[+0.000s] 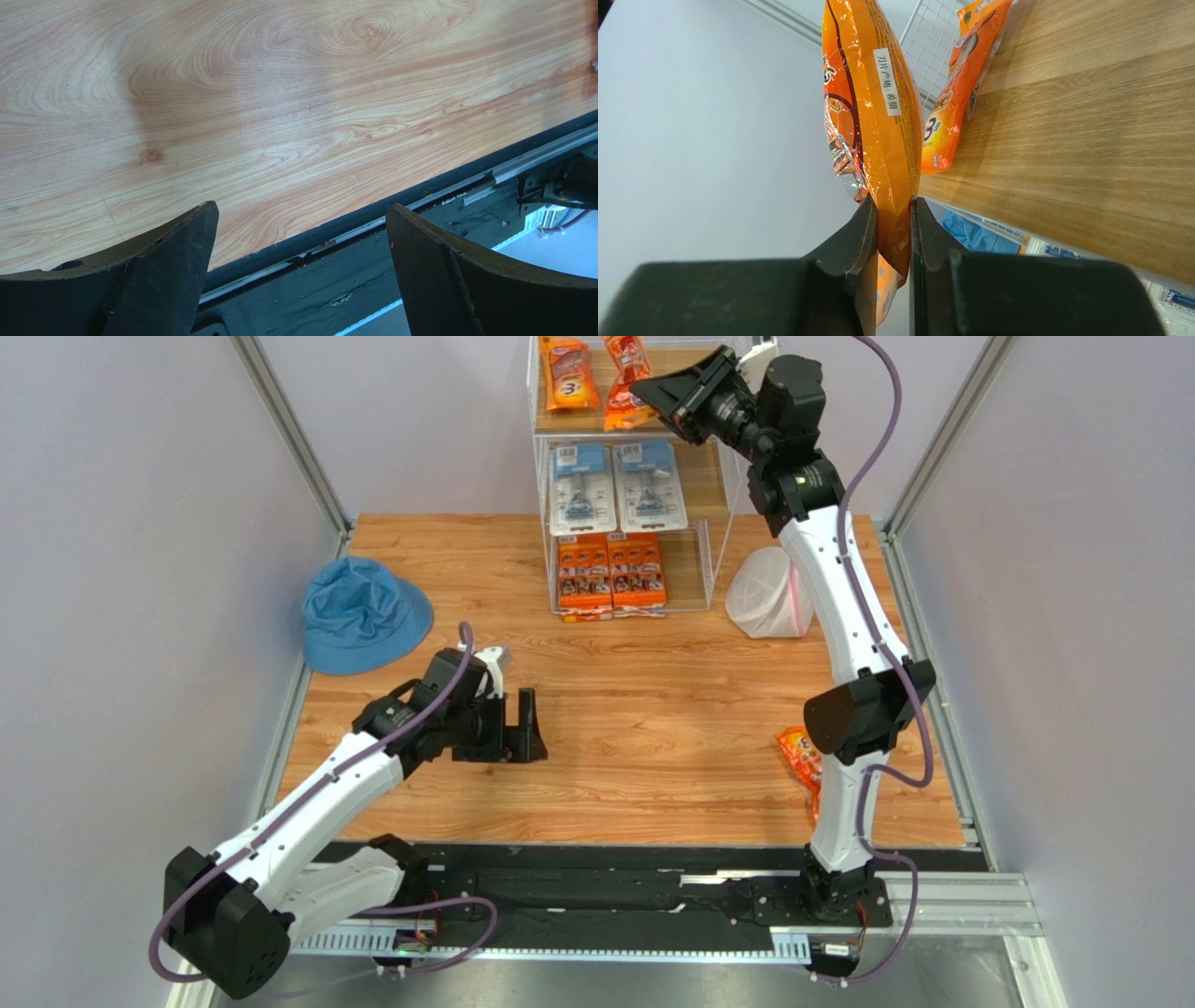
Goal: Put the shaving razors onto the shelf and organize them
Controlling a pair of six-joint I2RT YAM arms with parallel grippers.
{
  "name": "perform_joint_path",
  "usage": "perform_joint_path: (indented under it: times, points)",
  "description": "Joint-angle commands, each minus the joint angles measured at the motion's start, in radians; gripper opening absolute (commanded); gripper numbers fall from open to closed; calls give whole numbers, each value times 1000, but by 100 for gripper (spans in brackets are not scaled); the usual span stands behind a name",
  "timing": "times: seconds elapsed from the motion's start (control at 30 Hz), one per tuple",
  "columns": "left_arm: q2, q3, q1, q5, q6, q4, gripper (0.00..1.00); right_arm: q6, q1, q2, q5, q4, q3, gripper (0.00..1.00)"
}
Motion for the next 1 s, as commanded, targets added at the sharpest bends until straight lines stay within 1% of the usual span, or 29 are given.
perform_joint_path:
  times: [0.0,0.2,0.3,0.4,0.5,0.53,0.6,0.63,0.7,0.73,0.8,0.83,0.97]
  points:
    - [-43,-25,-2,32,6,37,98,85,3,57,66,24,71,0]
    - [-40,-25,-2,40,9,45,98,136,5,118,82,36,95,1]
    - [-44,-27,-2,46,11,45,98,144,8,131,91,31,101,3]
    - [-47,-28,-2,49,12,49,97,144,11,129,99,33,97,8]
    - [-50,-28,-2,51,11,49,97,142,14,117,114,28,86,15]
    - [-51,-30,-2,49,11,51,97,142,17,112,122,30,69,22]
    - [-54,-30,-2,51,9,51,97,136,22,94,151,33,57,29]
    - [-57,-31,-2,51,9,51,97,136,22,89,159,31,48,36]
    - [-62,-31,-2,54,8,51,97,132,29,82,177,31,48,43]
    - [-65,-34,-2,54,8,51,97,130,29,82,179,30,51,49]
    - [-68,-34,-2,54,9,52,97,123,37,77,195,22,55,54]
    - [-68,-36,-2,54,6,54,97,121,40,76,202,18,55,59]
    - [-70,-37,-2,60,6,57,97,104,51,47,228,2,40,66]
